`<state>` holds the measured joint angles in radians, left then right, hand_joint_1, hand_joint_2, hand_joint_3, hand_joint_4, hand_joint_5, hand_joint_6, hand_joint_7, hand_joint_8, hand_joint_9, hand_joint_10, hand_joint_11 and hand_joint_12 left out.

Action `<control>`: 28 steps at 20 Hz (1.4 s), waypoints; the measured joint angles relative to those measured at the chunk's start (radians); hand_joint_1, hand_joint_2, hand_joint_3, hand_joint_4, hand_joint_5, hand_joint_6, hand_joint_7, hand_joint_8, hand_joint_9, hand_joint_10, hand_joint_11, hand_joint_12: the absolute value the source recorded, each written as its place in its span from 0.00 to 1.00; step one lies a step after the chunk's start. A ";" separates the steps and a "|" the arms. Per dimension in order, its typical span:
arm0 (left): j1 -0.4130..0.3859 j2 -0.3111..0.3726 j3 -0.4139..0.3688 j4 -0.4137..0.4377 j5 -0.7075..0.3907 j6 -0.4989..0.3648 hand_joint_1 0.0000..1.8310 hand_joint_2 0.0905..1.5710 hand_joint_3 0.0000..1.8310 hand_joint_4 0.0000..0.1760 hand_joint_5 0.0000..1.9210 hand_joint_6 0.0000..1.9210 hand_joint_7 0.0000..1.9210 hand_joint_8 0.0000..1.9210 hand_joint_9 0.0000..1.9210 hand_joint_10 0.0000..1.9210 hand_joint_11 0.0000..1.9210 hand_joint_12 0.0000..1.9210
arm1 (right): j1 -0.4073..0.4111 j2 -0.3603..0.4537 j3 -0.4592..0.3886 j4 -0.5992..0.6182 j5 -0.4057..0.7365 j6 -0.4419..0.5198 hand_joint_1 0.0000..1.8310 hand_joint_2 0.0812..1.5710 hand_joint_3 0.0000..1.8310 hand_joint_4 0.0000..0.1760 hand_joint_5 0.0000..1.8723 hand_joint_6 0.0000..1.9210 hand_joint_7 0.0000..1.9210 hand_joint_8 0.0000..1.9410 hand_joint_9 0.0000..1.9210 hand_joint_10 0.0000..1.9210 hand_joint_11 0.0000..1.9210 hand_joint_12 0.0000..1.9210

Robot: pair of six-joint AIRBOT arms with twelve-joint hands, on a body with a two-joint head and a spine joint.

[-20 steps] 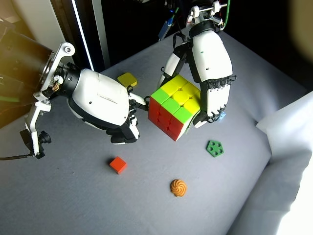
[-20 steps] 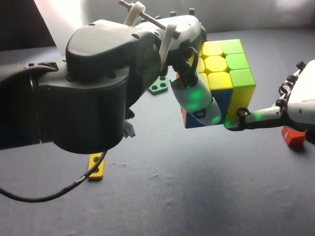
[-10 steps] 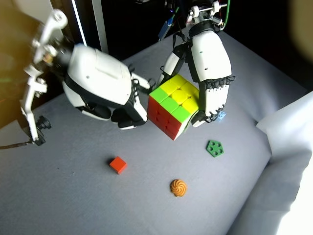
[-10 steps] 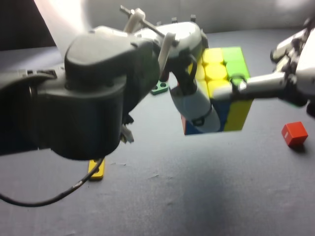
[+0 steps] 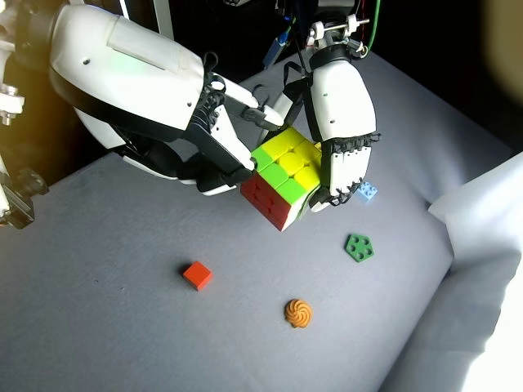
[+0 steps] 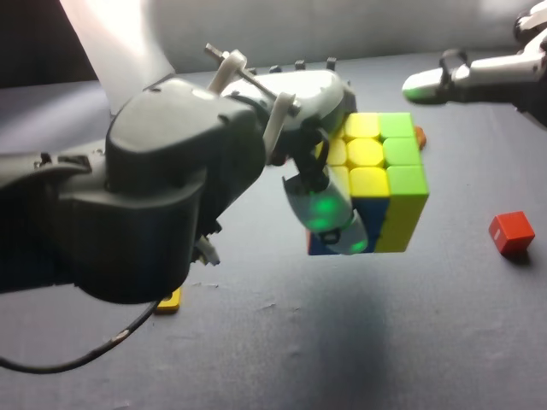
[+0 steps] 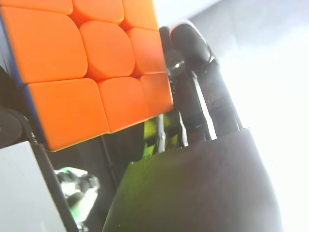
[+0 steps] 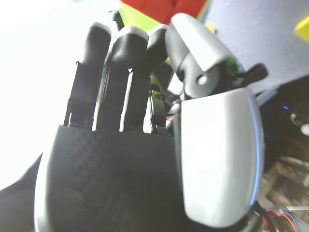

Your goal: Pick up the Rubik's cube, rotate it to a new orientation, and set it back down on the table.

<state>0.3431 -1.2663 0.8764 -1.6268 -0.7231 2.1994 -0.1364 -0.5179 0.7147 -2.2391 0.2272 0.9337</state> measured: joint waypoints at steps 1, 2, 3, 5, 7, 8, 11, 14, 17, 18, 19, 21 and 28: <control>0.016 0.005 0.000 0.026 0.006 -0.014 0.73 0.76 0.00 0.00 0.43 0.54 0.37 0.75 0.36 0.83 0.28 0.83 | -0.010 0.000 0.005 0.002 -0.010 0.045 0.82 0.50 0.40 0.90 0.02 0.00 0.42 0.73 0.42 0.87 0.25 0.96; 0.032 0.010 0.000 0.047 0.017 -0.027 0.73 0.77 0.00 0.00 0.42 0.54 0.36 0.77 0.35 0.85 0.27 0.84 | -0.017 0.000 0.005 0.000 -0.014 0.062 0.82 0.49 0.43 0.88 0.04 0.00 0.42 0.74 0.41 0.89 0.25 0.97; 0.044 0.012 0.001 0.066 0.023 -0.037 0.73 0.78 0.00 0.00 0.42 0.53 0.35 0.79 0.34 0.86 0.26 0.87 | -0.020 0.000 0.005 0.000 -0.015 0.068 0.82 0.50 0.41 0.87 0.04 0.00 0.42 0.73 0.41 0.89 0.25 0.99; 0.075 0.012 0.002 0.106 0.038 -0.077 0.73 0.78 0.00 0.00 0.42 0.55 0.35 0.78 0.34 0.86 0.26 0.87 | -0.024 0.000 0.005 0.002 -0.016 0.072 0.82 0.51 0.38 0.91 0.05 0.00 0.42 0.71 0.41 0.87 0.23 0.98; 0.104 0.012 0.002 0.138 0.051 -0.105 0.73 0.77 0.00 0.00 0.41 0.55 0.36 0.78 0.35 0.85 0.28 0.84 | -0.024 0.000 0.005 0.002 -0.011 0.072 0.81 0.52 0.38 0.88 0.03 0.00 0.41 0.74 0.40 0.88 0.25 0.96; 0.114 0.012 0.002 0.151 0.054 -0.120 0.73 0.78 0.00 0.00 0.41 0.56 0.35 0.79 0.34 0.86 0.28 0.84 | -0.024 0.000 0.005 0.002 -0.010 0.072 0.81 0.53 0.36 0.86 0.03 0.00 0.41 0.71 0.41 0.87 0.26 0.94; 0.146 0.012 0.009 0.202 0.063 -0.163 0.73 0.78 0.00 0.00 0.41 0.57 0.35 0.78 0.35 0.85 0.27 0.82 | -0.024 0.000 0.005 0.002 -0.001 0.072 0.75 0.59 0.26 0.87 0.01 0.00 0.43 0.70 0.44 0.91 0.25 0.97; 0.163 0.012 0.019 0.220 0.067 -0.167 0.73 0.78 0.00 0.00 0.41 0.56 0.35 0.79 0.34 0.86 0.27 0.82 | -0.027 0.000 0.005 0.002 0.004 0.073 0.81 0.53 0.36 0.85 0.02 0.00 0.41 0.73 0.41 0.86 0.26 0.97; 0.170 0.012 0.021 0.238 0.072 -0.181 0.73 0.77 0.00 0.00 0.42 0.56 0.35 0.77 0.35 0.84 0.28 0.82 | -0.031 -0.001 0.005 -0.001 0.010 0.073 0.81 0.53 0.38 0.85 0.02 0.00 0.41 0.74 0.40 0.88 0.26 0.99; 0.173 0.012 0.021 0.244 0.074 -0.185 0.73 0.78 0.00 0.00 0.41 0.57 0.35 0.78 0.35 0.85 0.27 0.82 | -0.031 -0.001 0.005 0.000 0.010 0.073 0.75 0.57 0.28 0.84 0.02 0.00 0.44 0.71 0.43 0.93 0.25 0.96; 0.173 0.012 0.021 0.245 0.078 -0.186 0.73 0.78 0.00 0.00 0.41 0.57 0.35 0.78 0.35 0.85 0.27 0.82 | -0.031 -0.001 0.005 0.001 0.011 0.073 0.75 0.57 0.28 0.84 0.02 0.00 0.44 0.71 0.43 0.93 0.25 0.96; 0.176 0.012 0.021 0.246 0.079 -0.188 0.73 0.78 0.00 0.00 0.38 0.62 0.37 0.78 0.35 0.83 0.27 0.81 | -0.031 -0.001 0.005 -0.001 0.012 0.073 0.75 0.57 0.32 0.86 0.02 0.00 0.42 0.75 0.43 0.96 0.28 1.00; 0.176 0.012 0.021 0.248 0.079 -0.189 0.45 0.72 0.00 0.00 0.17 0.48 0.15 0.59 0.13 0.60 0.03 0.78 | -0.031 -0.002 0.005 0.000 0.014 0.073 0.80 0.56 0.32 0.88 0.02 0.00 0.40 0.74 0.41 0.89 0.27 0.99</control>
<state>0.5194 -1.2545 0.8974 -1.3792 -0.6437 2.0102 -0.1673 -0.5198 0.7193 -2.2395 0.2413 1.0069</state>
